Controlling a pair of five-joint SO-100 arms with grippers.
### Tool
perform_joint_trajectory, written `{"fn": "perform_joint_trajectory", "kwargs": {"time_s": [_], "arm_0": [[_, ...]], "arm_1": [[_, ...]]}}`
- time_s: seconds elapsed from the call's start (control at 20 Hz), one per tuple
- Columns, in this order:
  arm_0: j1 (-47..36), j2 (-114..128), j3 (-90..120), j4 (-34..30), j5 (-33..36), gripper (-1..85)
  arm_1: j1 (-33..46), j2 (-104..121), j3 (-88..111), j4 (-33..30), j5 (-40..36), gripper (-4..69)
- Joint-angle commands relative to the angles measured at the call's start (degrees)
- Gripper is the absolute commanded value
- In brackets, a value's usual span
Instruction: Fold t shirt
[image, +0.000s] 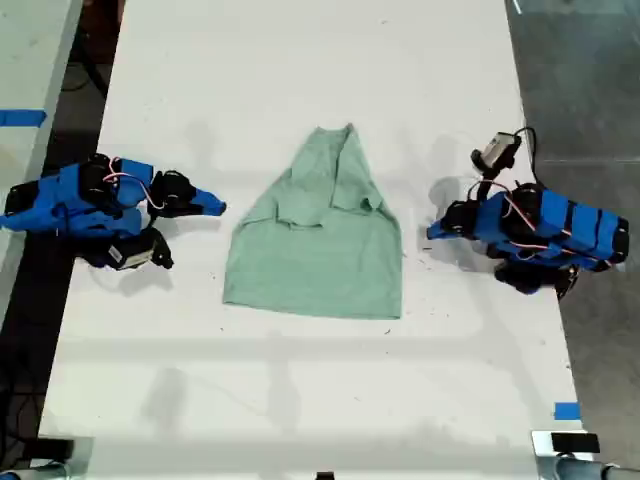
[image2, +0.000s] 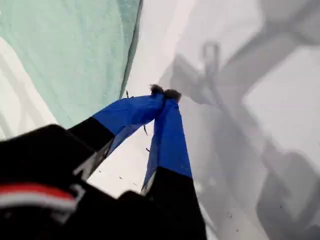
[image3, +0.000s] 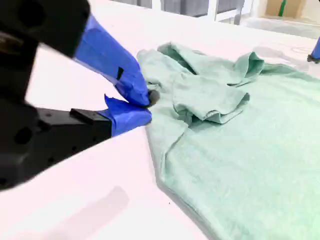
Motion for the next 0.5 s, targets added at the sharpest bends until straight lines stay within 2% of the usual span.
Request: {"fn": "perform_joint_trajectory", "kwargs": {"time_s": [0.0, 0.1, 0.3, 0.4, 0.45], "arm_0": [[-0.62, 0.53, 0.62, 0.18, -0.7, 0.1], [-0.88, 0.53, 0.62, 0.18, -0.62, 0.1], [-0.97, 0.53, 0.53, 0.18, -0.62, 0.1], [-0.88, 0.53, 0.53, 0.18, -0.62, 0.1], [-0.88, 0.53, 0.53, 0.18, -0.53, 0.1]], "arm_1": [[-0.7, 0.44, 0.53, -0.18, -1.23, -0.9], [-0.35, 0.35, -2.11, -0.53, -3.25, -0.9], [-2.72, -2.29, -15.12, 5.63, -1.05, -0.8], [-5.1, -17.49, -24.61, 5.63, 1.32, -0.3], [-7.38, -28.21, -30.5, 5.1, 3.43, 3.3]]}}
